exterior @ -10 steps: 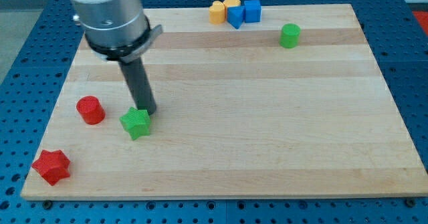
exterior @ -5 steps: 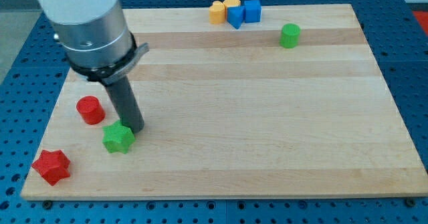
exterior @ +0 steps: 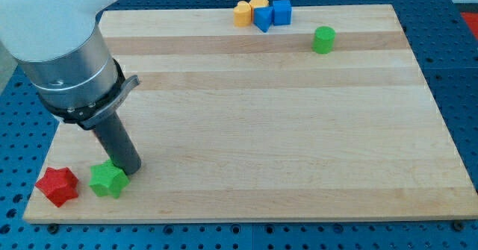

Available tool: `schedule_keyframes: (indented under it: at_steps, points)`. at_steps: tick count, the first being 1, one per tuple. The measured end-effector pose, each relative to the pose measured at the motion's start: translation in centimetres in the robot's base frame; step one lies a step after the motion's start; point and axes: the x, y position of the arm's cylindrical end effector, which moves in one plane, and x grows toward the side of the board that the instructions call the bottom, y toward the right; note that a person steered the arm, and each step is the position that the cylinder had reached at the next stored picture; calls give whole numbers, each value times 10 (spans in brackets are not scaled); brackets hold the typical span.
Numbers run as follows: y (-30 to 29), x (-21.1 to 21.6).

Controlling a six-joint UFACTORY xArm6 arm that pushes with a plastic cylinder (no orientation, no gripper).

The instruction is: Slide the green star towards the bottom left corner of the board

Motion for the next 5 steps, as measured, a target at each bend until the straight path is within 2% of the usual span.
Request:
schedule_keyframes:
  at_steps: [4, 5]
  points:
    - [3, 19]
    - [24, 26]
